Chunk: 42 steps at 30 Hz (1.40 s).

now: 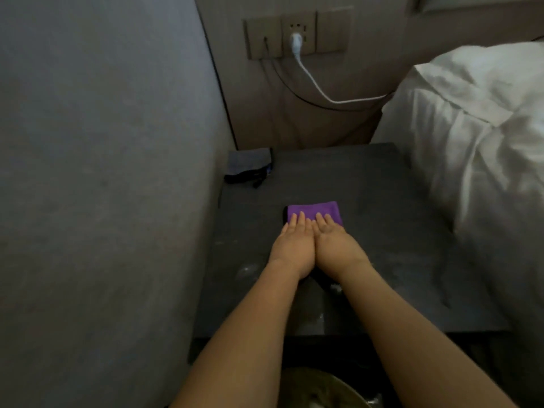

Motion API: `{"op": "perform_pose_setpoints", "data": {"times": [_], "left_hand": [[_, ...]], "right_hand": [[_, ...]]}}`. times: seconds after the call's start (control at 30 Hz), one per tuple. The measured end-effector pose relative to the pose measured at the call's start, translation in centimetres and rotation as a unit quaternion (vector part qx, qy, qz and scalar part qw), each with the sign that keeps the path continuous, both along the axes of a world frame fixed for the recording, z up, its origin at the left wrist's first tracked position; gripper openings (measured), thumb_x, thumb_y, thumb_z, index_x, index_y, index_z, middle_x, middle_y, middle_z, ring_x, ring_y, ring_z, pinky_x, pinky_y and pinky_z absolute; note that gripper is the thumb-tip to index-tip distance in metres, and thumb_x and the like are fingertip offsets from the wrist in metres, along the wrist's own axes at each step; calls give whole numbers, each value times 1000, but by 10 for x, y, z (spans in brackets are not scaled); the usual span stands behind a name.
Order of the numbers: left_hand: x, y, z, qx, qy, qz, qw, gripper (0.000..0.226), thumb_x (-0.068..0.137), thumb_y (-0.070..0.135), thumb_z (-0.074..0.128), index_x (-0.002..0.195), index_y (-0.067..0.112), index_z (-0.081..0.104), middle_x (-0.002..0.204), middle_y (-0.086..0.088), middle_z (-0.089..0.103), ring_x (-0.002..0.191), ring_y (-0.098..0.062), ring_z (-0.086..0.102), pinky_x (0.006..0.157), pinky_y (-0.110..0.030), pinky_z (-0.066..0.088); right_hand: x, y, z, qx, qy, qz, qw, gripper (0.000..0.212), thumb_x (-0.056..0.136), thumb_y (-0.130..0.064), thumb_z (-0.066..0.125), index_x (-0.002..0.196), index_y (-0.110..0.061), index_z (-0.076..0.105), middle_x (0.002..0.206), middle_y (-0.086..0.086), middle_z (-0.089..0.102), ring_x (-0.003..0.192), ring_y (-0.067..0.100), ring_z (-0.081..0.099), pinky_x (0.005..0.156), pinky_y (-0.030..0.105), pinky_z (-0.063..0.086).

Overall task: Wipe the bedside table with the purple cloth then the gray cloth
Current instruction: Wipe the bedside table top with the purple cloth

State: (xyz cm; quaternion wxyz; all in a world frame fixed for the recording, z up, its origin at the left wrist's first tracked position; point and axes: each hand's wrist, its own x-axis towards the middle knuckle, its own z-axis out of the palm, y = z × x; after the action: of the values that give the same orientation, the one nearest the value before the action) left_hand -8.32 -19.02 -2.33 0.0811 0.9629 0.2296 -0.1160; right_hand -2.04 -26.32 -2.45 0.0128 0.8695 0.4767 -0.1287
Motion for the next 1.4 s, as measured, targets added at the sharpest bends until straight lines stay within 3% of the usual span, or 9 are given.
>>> {"op": "perform_pose_setpoints", "data": {"times": [0.37, 0.73, 0.97, 1.1, 1.4], "left_hand": [[-116, 82, 1, 1, 24, 98, 995, 58, 101, 16, 26, 152, 4, 0, 161, -15, -4, 150, -25, -2, 121, -33, 4], [-105, 61, 2, 17, 41, 125, 991, 59, 100, 15, 27, 151, 3, 1, 160, -17, -3, 149, -29, -2, 122, -36, 4], [-55, 15, 5, -1, 24, 80, 996, 58, 100, 14, 26, 151, 2, 2, 160, -18, -2, 149, -28, -2, 121, -35, 3], [1, -37, 6, -14, 19, 21, 999, 61, 99, 18, 31, 151, 1, 4, 160, -18, -1, 149, -29, -1, 122, -36, 4], [102, -153, 0, -41, -13, -81, 996, 55, 100, 12, 23, 151, -1, 7, 160, -19, 1, 149, -31, 0, 121, -37, 3]], "right_hand": [[-103, 93, 1, 32, 53, 85, 994, 54, 99, -16, 22, 150, -4, 8, 160, 14, 4, 148, 28, 4, 120, 37, 8], [-90, 75, -3, 49, 68, 116, 990, 54, 100, -19, 27, 151, -9, 10, 161, 9, 5, 149, 22, 6, 121, 33, 7], [-45, 21, -1, 30, 44, 75, 996, 55, 99, -17, 26, 151, -8, 9, 160, 9, 5, 149, 22, 5, 122, 32, 6], [7, -37, 1, -5, 22, 27, 999, 61, 98, -19, 35, 150, -5, 8, 160, 12, 4, 149, 23, 4, 121, 30, 4], [93, -167, 2, -43, -18, -68, 997, 53, 98, -14, 18, 148, 0, 6, 159, 18, 7, 149, 24, 7, 119, 27, 0]]}}
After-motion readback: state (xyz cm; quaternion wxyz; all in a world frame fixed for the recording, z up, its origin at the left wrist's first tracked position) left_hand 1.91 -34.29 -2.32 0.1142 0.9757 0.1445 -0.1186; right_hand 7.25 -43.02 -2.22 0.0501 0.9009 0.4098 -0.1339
